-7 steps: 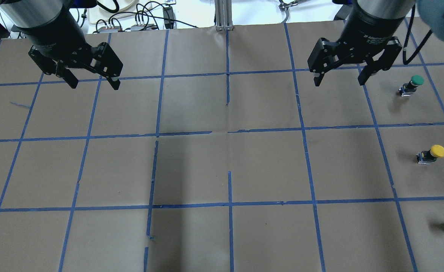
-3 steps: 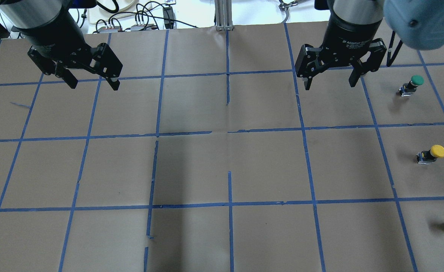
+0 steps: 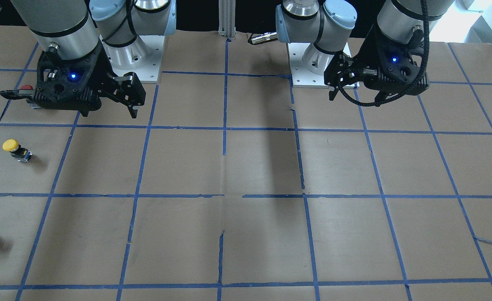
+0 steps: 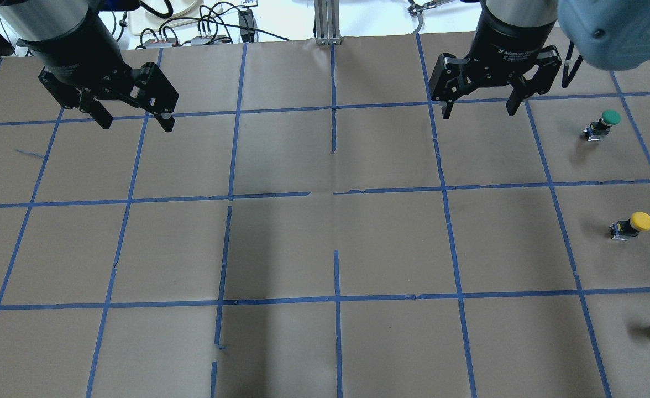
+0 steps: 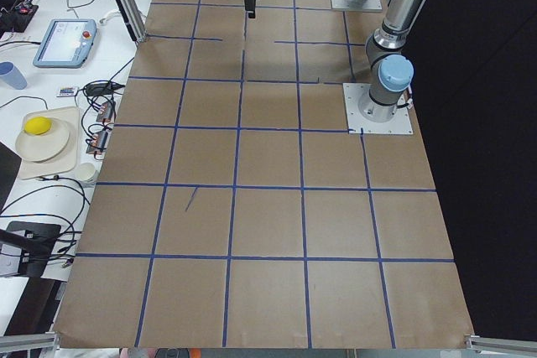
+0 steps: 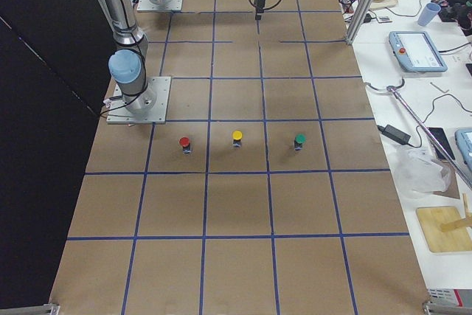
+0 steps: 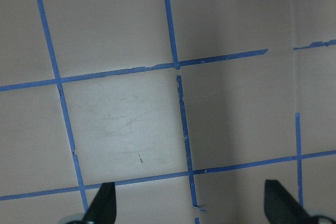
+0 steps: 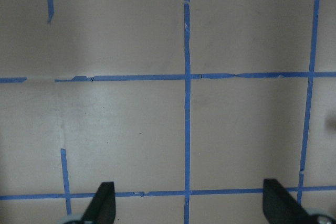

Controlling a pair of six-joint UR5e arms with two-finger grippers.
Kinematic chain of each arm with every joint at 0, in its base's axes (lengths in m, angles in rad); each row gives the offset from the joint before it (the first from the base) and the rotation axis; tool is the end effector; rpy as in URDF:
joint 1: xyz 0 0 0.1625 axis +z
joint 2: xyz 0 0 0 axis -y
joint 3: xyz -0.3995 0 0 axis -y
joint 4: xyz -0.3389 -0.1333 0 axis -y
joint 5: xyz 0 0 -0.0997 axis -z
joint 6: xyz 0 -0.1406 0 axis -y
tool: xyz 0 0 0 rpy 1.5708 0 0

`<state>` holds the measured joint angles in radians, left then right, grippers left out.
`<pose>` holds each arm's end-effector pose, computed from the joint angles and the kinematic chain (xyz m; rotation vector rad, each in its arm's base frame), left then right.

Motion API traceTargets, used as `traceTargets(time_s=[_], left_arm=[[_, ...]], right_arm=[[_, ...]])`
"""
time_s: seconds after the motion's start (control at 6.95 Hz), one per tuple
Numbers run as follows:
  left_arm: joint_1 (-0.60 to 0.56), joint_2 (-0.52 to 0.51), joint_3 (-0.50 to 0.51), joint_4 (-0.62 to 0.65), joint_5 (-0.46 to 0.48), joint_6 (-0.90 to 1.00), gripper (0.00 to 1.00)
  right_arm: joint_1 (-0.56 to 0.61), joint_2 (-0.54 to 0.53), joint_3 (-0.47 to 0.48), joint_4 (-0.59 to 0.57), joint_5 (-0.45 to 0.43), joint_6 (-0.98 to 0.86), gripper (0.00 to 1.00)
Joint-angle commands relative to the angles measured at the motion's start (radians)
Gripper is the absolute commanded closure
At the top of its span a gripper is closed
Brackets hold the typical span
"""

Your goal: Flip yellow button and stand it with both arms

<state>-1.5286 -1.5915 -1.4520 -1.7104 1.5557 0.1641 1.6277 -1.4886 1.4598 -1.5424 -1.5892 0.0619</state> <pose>-0.1168 -0.4446 0.4505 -0.1897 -3.1159 -0.0620 0.1573 -0.4631 0.4299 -0.0078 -3.1232 0.0023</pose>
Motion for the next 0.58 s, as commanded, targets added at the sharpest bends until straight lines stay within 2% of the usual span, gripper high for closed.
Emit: traceTargets(time_s=[0.0, 0.43], left_arm=[[0.001, -0.001, 0.005, 0.005, 0.001, -0.009, 0.0], [0.001, -0.002, 0.013, 0.006, -0.002, -0.021, 0.0]], right_arm=[[-0.003, -0.002, -0.003, -0.038, 0.002, 0.002, 0.0], [-0.003, 0.001, 0.002, -0.032, 0.002, -0.001, 0.01]])
